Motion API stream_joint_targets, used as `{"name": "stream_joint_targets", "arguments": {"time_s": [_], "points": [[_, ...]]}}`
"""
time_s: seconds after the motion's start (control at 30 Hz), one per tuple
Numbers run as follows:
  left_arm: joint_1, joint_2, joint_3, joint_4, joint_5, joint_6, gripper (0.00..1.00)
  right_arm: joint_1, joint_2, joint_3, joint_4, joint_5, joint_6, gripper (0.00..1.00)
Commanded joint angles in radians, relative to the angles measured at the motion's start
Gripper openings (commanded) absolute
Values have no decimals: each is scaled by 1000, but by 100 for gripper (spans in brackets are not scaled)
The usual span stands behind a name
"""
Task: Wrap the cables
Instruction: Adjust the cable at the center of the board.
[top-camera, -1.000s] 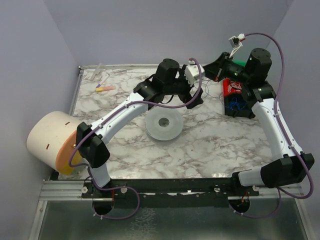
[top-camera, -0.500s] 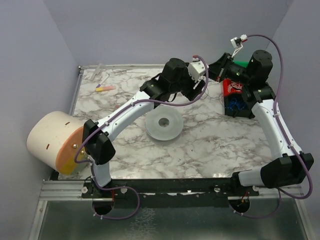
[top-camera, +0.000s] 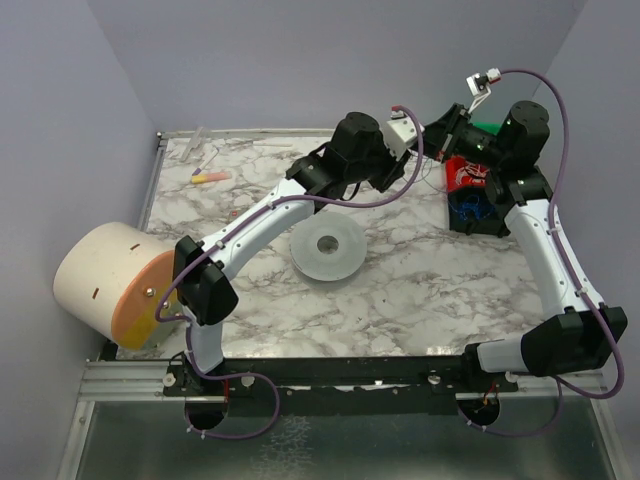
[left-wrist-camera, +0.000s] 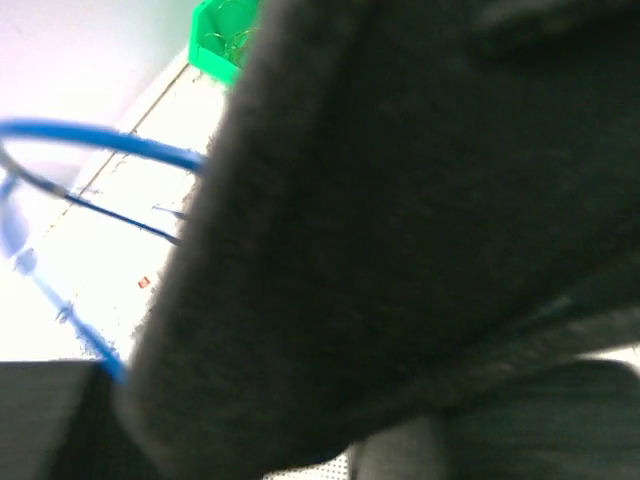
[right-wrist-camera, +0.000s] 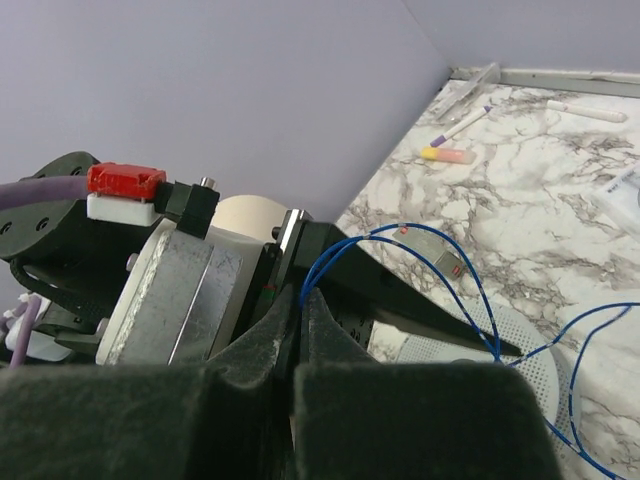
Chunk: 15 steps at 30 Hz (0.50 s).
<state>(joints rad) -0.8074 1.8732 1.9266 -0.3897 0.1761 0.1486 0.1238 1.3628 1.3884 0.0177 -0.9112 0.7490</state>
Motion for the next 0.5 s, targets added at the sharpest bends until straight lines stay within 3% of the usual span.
{"name": "stream_joint_targets", "arguments": {"time_s": [0.0,0.07,0.27,0.33,0.47], "points": [[-7,18,46,-10,16,-6,22,-12,-21,-11,32,-35,27,1],[-7,18,46,-11,12,-11,3,-19,-19,-12,34,-33,31,1],[-6,-24,-16,-8,-76,-2,1,-76,-16,2,41,-47,59,1],[-6,-45,-42,-5,-105,11,12,-92,-20,10,48,-57,69,1],[13,-87,-93,-2,-74,-3,44,-116,-29,28,42,-63,77,1]]}}
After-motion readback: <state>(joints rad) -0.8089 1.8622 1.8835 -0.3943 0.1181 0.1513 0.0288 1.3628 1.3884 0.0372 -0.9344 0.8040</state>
